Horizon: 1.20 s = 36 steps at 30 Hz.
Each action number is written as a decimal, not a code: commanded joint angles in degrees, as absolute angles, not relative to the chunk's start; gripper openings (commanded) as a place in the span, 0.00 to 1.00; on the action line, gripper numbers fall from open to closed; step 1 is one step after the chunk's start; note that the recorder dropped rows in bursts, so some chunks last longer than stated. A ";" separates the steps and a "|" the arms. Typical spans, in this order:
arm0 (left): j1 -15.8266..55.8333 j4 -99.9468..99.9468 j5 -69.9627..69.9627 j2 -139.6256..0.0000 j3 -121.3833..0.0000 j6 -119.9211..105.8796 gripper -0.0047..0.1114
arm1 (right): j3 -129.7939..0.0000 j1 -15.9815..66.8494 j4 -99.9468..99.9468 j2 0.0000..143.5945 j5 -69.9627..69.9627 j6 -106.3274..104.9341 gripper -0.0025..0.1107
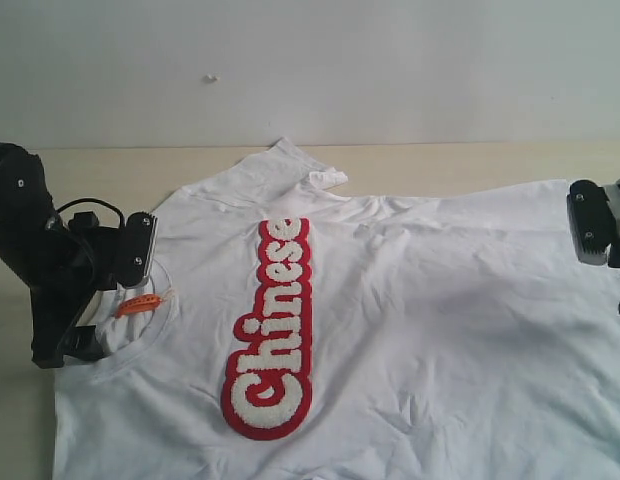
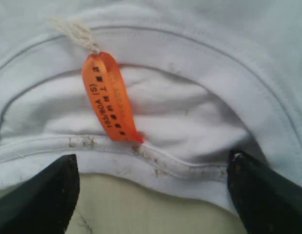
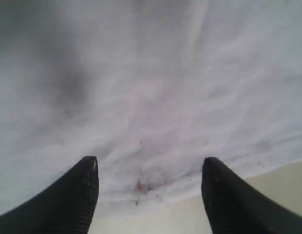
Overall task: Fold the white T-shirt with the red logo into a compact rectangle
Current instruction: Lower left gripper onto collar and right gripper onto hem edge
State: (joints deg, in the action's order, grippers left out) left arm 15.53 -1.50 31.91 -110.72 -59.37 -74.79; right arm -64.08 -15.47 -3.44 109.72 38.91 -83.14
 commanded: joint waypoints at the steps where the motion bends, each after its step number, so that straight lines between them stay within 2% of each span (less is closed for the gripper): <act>1: 15.42 -1.46 32.56 -112.66 -58.62 -74.78 0.73 | -64.37 -17.37 -9.21 112.97 34.37 -84.96 0.55; 16: 15.42 -1.46 31.61 -112.66 -58.62 -74.90 0.73 | -64.37 -19.34 -7.92 115.17 32.95 -87.13 0.55; 24: 15.42 -1.46 29.79 -112.66 -58.62 -74.90 0.73 | -64.37 -19.34 11.61 115.17 29.89 -87.53 0.55; 29: 15.42 -1.56 29.90 -112.66 -58.62 -74.78 0.73 | -64.37 -19.34 8.60 114.84 34.46 -87.41 0.55; 33: 15.42 -1.66 29.79 -112.66 -58.62 -75.45 0.73 | -64.37 -19.34 -13.42 114.84 45.39 -83.05 0.55; 36: 15.42 -1.66 29.64 -112.66 -58.62 -76.87 0.73 | -64.37 -19.32 -6.80 116.04 45.78 -88.10 0.55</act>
